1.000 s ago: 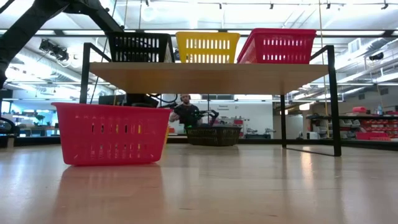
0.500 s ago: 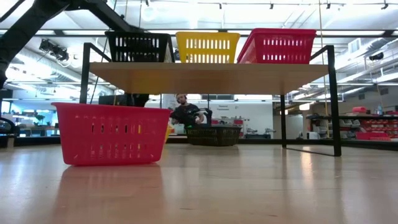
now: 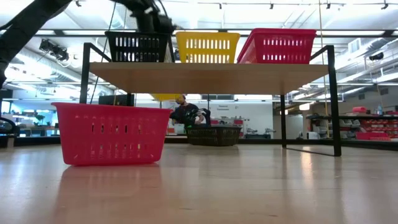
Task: Stack baskets on shelf by color
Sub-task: Stack the top yellow basket on the yellow basket on the shelf
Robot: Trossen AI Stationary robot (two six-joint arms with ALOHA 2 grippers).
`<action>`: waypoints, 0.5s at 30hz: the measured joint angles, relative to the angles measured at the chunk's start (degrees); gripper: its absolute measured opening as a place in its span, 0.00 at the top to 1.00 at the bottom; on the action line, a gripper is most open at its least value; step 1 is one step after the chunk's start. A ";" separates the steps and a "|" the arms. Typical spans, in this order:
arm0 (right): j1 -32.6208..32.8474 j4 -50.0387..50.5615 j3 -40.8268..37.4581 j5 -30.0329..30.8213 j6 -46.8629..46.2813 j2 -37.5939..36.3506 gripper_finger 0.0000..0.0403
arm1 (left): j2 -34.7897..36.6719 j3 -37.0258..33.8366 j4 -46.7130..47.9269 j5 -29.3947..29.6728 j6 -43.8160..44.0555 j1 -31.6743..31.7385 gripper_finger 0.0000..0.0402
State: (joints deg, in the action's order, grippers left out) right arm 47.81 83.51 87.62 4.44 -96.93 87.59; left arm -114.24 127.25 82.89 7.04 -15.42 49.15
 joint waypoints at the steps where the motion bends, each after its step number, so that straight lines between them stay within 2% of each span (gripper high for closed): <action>1: -0.05 0.55 0.17 1.13 0.66 0.00 0.63 | 0.00 1.95 1.13 -0.95 0.02 -0.20 0.97; 5: -1.96 3.80 2.64 5.87 7.52 0.00 0.63 | 0.05 7.89 4.43 -5.67 0.22 -1.32 0.97; 7: -3.86 5.79 5.00 8.55 13.15 0.00 0.64 | 1.23 7.01 4.68 -7.03 0.57 -2.66 0.97; 15: -13.56 4.79 15.78 19.84 44.65 -0.06 0.67 | 1.81 6.77 7.17 -8.39 4.28 -11.70 0.97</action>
State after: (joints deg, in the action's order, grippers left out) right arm 34.25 88.30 103.40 24.28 -52.28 87.53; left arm -112.42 134.02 90.06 -1.35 -11.14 37.45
